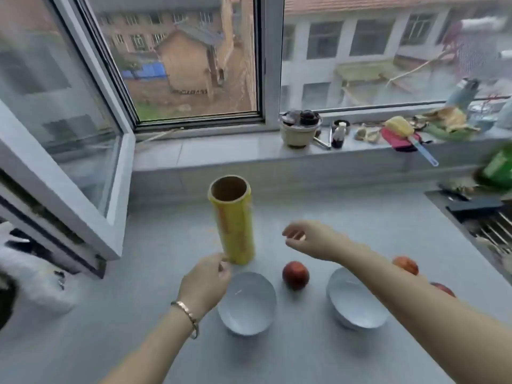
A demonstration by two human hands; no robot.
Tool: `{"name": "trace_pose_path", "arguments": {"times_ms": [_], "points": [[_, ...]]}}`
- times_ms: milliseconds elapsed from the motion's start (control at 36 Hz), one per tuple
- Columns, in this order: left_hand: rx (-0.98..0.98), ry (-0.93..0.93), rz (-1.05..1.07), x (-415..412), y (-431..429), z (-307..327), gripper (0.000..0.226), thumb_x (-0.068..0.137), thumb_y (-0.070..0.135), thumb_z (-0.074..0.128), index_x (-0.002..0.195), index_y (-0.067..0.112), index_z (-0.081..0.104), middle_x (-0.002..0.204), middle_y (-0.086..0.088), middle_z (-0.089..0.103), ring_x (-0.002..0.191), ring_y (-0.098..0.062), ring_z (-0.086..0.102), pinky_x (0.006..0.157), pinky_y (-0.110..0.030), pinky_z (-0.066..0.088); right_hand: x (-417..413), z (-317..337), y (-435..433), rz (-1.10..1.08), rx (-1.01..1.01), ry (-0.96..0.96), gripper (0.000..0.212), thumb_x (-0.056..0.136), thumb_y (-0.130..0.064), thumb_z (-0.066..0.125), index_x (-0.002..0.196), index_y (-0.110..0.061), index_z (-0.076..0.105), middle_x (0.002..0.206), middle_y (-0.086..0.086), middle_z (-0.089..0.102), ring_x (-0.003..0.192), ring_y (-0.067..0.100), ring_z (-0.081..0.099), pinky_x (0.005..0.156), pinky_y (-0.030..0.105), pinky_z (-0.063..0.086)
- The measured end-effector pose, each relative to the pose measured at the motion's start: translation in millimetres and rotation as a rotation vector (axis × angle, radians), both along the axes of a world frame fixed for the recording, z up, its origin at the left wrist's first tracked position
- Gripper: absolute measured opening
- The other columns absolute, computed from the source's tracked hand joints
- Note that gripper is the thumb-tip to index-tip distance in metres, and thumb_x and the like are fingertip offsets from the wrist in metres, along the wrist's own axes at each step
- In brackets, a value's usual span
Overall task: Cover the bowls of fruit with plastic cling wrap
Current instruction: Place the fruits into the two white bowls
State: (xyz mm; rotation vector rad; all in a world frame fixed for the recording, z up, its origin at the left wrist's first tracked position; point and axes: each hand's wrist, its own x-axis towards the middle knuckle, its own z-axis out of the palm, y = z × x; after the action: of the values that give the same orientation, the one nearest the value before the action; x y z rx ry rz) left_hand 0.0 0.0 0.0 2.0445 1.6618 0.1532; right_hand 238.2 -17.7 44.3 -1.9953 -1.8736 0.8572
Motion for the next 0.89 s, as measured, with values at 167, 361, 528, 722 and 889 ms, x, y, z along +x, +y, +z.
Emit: {"name": "trace_pose_path", "arguments": {"times_ms": [167,361,528,722,889], "points": [[-0.356,-0.027,0.153,-20.5,-35.2,-66.6,0.047,0.096,0.027,0.044,0.137,0.008,0.033,0.131,-0.016,0.05,0.119,-0.029,0.05,0.089,-0.031,0.039,3.0,-68.4,-16.8,-0.02,-0.204,-0.122,0.033,0.086,-0.021,0.053,0.119,-0.015,0.057,0.122,0.007,0.056,0.115,0.022,0.05,0.093,0.028,0.039],[-0.538,-0.358,0.355,-15.1,-37.9,-90.9,0.041,0.093,0.015,0.041,0.134,0.021,0.036,0.103,-0.008,0.062,0.088,-0.03,0.066,0.052,-0.02,0.046,-2.6,-112.7,-11.5,-0.091,-0.216,-0.174,0.065,0.082,-0.027,0.061,0.14,-0.02,0.032,0.139,0.007,0.035,0.127,0.026,0.04,0.099,0.038,0.041],[-0.592,-0.558,0.481,-11.7,-41.7,-91.2,0.043,0.093,0.008,0.036,0.127,0.033,0.04,0.097,-0.008,0.063,0.071,-0.03,0.064,0.067,-0.043,0.057,-8.8,-139.8,1.3,-0.124,-0.317,-0.196,0.07,0.081,-0.029,0.061,0.142,-0.025,0.026,0.139,0.01,0.034,0.122,0.031,0.043,0.095,0.038,0.044],[-0.631,-0.62,0.537,-15.6,-41.5,-99.3,0.045,0.095,0.013,0.042,0.131,0.041,0.034,0.09,-0.008,0.064,0.08,-0.036,0.068,0.075,-0.047,0.057,-12.9,-149.4,-2.0,-0.427,-0.203,0.012,0.059,0.07,-0.032,0.069,0.124,-0.027,0.045,0.116,0.008,0.052,0.101,0.028,0.056,0.082,0.03,0.044],[-0.618,-0.629,0.525,-15.8,-40.5,-107.0,0.044,0.097,0.014,0.038,0.131,0.041,0.032,0.09,-0.002,0.065,0.081,-0.033,0.069,0.074,-0.043,0.055,-47.1,-110.2,-7.2,-0.252,0.033,0.2,0.067,0.067,-0.03,0.075,0.127,-0.029,0.046,0.116,-0.002,0.051,0.104,0.012,0.05,0.088,0.019,0.037]]}}
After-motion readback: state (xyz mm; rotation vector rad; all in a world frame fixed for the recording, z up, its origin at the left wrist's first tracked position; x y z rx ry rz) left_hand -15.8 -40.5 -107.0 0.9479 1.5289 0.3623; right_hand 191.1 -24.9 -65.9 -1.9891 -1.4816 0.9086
